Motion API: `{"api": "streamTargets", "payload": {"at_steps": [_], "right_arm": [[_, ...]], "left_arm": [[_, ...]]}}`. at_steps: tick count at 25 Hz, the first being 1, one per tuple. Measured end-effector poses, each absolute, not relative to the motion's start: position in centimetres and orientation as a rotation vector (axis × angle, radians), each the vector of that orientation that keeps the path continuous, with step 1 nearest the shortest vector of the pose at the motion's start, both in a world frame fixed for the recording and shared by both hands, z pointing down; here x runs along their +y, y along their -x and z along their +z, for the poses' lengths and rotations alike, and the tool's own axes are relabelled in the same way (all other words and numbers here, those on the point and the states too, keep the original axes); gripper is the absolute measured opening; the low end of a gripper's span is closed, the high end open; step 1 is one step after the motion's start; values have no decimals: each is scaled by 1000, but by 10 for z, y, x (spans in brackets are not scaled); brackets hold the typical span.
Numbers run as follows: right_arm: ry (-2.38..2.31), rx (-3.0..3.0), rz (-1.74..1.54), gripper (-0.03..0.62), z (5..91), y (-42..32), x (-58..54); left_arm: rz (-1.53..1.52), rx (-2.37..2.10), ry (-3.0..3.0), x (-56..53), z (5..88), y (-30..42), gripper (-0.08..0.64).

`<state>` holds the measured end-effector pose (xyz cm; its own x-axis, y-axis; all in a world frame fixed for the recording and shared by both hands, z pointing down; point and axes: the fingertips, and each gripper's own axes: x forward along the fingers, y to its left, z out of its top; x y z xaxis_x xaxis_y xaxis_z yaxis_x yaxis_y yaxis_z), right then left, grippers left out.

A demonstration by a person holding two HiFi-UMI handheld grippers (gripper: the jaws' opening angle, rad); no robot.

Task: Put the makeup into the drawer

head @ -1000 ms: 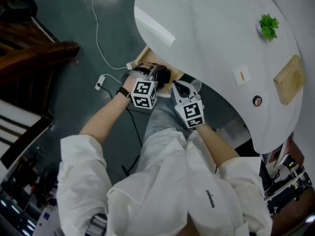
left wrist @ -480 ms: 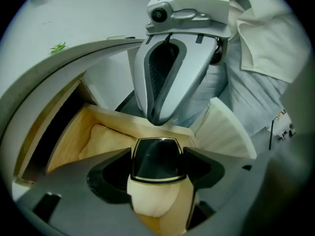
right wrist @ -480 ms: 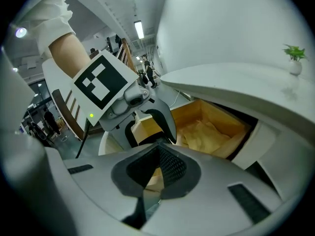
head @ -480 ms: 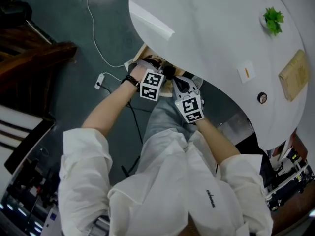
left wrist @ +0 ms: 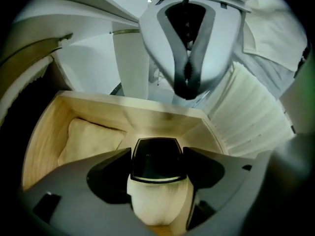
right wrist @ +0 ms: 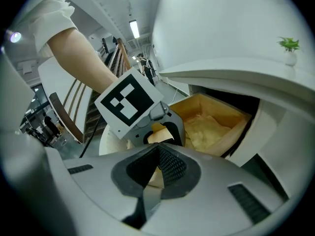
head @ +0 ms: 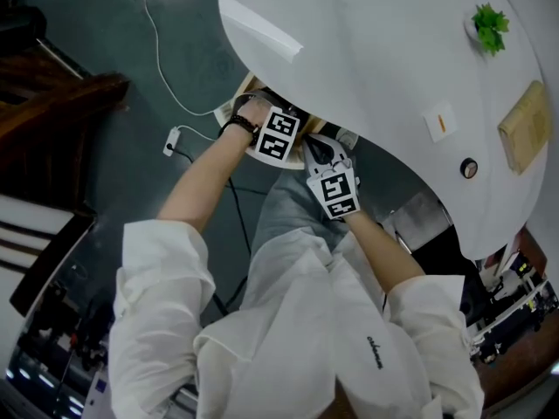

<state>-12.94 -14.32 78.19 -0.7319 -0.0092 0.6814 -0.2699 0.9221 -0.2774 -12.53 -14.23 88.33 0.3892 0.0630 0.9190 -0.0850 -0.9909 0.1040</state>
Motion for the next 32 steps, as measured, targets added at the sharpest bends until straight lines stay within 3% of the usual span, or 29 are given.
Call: {"api": "streamTargets", "payload": {"at_steps": [15,22,29,32], "right_arm": [[-237,-2344,499,17,795,126,-146],[-250,-2361,502,17,780,125,-146],[-265,-2477,516,17,711,119,-159],[-308,-2524,502,17,675,109,-174]], "left_arm": [[1707,59,-2473,-130,920,116,342],[1719,20,-2561,-133,894,117,336],[1613,-257,-2772,-142,802,109,63],[1441,-539,-2782,-153,747,109,27]]}}
